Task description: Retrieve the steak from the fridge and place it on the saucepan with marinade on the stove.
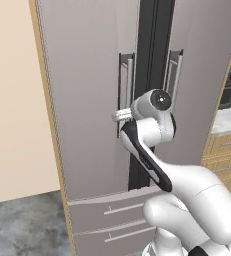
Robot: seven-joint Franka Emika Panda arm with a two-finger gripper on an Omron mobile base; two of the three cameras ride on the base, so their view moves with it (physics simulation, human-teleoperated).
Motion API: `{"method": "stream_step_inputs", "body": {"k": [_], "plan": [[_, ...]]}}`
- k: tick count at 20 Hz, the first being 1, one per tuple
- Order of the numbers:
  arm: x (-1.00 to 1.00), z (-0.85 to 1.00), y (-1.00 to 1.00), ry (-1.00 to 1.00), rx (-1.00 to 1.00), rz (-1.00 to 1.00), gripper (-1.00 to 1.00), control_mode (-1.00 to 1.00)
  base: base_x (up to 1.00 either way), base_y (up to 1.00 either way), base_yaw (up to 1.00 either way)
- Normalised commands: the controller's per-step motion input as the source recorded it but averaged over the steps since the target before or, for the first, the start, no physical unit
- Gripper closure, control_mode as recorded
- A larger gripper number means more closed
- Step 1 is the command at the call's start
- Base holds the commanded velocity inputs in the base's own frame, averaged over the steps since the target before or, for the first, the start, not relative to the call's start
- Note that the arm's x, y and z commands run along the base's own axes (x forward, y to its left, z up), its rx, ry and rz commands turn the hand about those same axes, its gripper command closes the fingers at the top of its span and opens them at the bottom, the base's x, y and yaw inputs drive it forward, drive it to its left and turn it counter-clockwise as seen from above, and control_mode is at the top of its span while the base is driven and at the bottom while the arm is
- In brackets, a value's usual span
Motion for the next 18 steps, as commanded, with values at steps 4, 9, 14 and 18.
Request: {"method": "stream_step_inputs", "body": {"k": [4, 9, 14, 18], "plan": [[0.13, 0.0, 0.0, 0.0, 0.0, 0.0, -1.0, -1.0, 0.0, 0.0, 0.0], [0.35, 0.0, 0.05, 0.0, 0.0, 0.0, -1.0, -1.0, 0.0, 0.0, 0.0], [0.65, -0.02, 0.12, 0.0, 0.0, -0.01, -1.0, -1.0, 0.0, 0.0, 0.0], [0.9, -0.2, 0.14, 0.0, 0.0, 0.0, -1.0, -1.0, 0.0, 0.0, 0.0]]}}
